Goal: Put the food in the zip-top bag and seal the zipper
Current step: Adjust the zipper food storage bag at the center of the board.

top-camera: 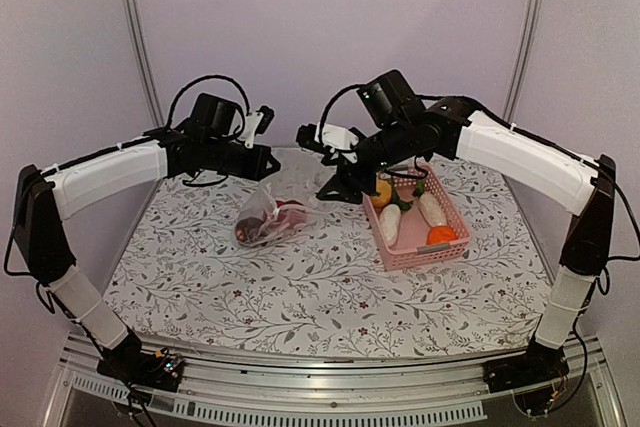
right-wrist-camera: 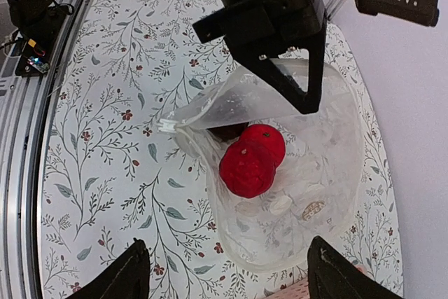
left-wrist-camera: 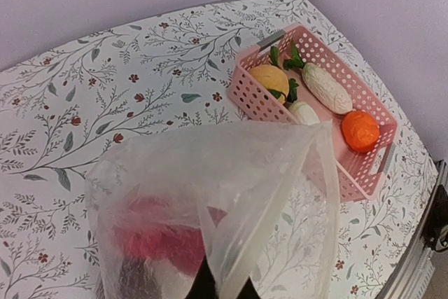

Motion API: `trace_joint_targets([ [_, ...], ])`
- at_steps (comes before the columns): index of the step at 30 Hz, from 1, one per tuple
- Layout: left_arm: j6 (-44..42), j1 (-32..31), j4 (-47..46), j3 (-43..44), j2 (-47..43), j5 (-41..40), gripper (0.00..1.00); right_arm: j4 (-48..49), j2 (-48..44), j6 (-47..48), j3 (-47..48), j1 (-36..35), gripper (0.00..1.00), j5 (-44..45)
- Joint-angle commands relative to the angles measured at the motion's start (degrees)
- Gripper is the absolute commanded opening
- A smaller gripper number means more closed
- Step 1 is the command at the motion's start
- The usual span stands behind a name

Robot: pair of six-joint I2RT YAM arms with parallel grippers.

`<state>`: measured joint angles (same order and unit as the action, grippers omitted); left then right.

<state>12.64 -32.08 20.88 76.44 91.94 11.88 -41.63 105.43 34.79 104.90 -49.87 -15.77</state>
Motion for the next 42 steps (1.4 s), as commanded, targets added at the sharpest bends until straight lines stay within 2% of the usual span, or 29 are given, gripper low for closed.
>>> trace_joint_targets([
  [1,-1.56,-1.16,2.17,1.98,1.99,3.58,0.0,-0.48,-1.2,7.17,-1.63,-0.38,0.74,-4.45],
  [16,-4.52,-3.77,4.92,3.41,2.31,2.89,0.0,0.95,9.61,9.13,-2.14,-4.31,0.64,1.13],
  [20,-4.72,-3.8,5.2,3.46,1.89,2.75,0.0,4.31,10.46,8.73,-4.83,-5.72,0.55,5.2],
  [22,-4.8,-3.79,5.15,3.45,1.76,2.63,0.0,5.24,11.04,8.72,-4.9,-6.17,0.42,7.67],
  [23,-4.82,-3.83,5.21,3.45,1.75,2.58,0.0,5.8,11.11,8.45,-4.82,-6.37,0.31,8.64],
  [25,-5.03,-3.79,5.43,3.57,1.73,2.29,0.0,6.54,10.58,8.04,-4.12,-6.75,0.02,10.43],
  [26,-5.17,-3.81,5.6,3.66,1.81,2.34,0.0,6.66,9.96,7.91,-3.46,-6.97,0.0,10.78],
  [30,-8.89,-3.86,8.88,5.83,0.75,8.6,0.0,12.21,1.69,7.93,-4.5,-7.61,0.0,5.2],
  [32,-8.96,-3.55,6.94,4.66,-2.21,8.89,0.01,12.35,-1.68,6.91,-2.61,-7.61,0.0,4.2],
  [35,-8.29,-1.91,2.0,0.55,-5.71,5.78,0.0,8.15,1.37,7.01,1.74,-7.8,0.0,6.79],
  [42,-8.11,-1.48,6.85,4.07,-1.64,4.47,0.0,8.15,1.9,5.97,2.29,-7.88,0.0,5.79],
])
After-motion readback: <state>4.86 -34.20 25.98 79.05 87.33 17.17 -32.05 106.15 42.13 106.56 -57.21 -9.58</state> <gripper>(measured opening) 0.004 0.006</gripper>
